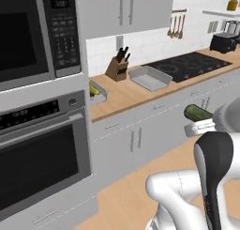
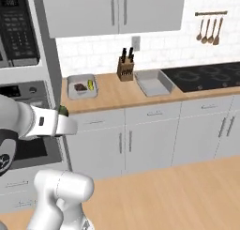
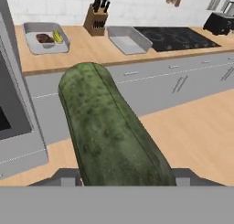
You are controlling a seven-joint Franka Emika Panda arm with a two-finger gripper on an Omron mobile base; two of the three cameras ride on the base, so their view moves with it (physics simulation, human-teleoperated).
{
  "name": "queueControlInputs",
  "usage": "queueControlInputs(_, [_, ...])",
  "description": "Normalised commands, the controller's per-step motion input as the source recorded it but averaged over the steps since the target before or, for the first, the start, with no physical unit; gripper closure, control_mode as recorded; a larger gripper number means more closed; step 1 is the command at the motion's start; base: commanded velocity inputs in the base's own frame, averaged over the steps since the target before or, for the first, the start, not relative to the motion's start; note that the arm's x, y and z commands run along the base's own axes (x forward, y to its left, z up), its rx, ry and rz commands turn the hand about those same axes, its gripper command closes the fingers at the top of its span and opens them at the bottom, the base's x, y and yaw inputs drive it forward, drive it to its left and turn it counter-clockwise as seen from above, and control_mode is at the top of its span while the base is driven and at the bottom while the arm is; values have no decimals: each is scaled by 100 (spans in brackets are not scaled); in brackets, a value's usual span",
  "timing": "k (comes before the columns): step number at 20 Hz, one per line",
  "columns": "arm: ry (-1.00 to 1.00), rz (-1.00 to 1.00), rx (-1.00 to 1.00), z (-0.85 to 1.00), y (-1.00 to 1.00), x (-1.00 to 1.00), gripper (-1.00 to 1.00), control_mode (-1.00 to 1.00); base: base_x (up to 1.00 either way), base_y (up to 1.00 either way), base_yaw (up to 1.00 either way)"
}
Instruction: Place one cucumber and one steak in each tupperware on the nearby counter, to pack two identical lunches.
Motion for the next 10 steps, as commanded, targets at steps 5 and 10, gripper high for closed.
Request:
queueControlInputs(5, [0,0,0,0,0,0,100,100,100,-80,12])
queueControlInputs(10, [0,0,0,0,0,0,100,100,100,-52,24])
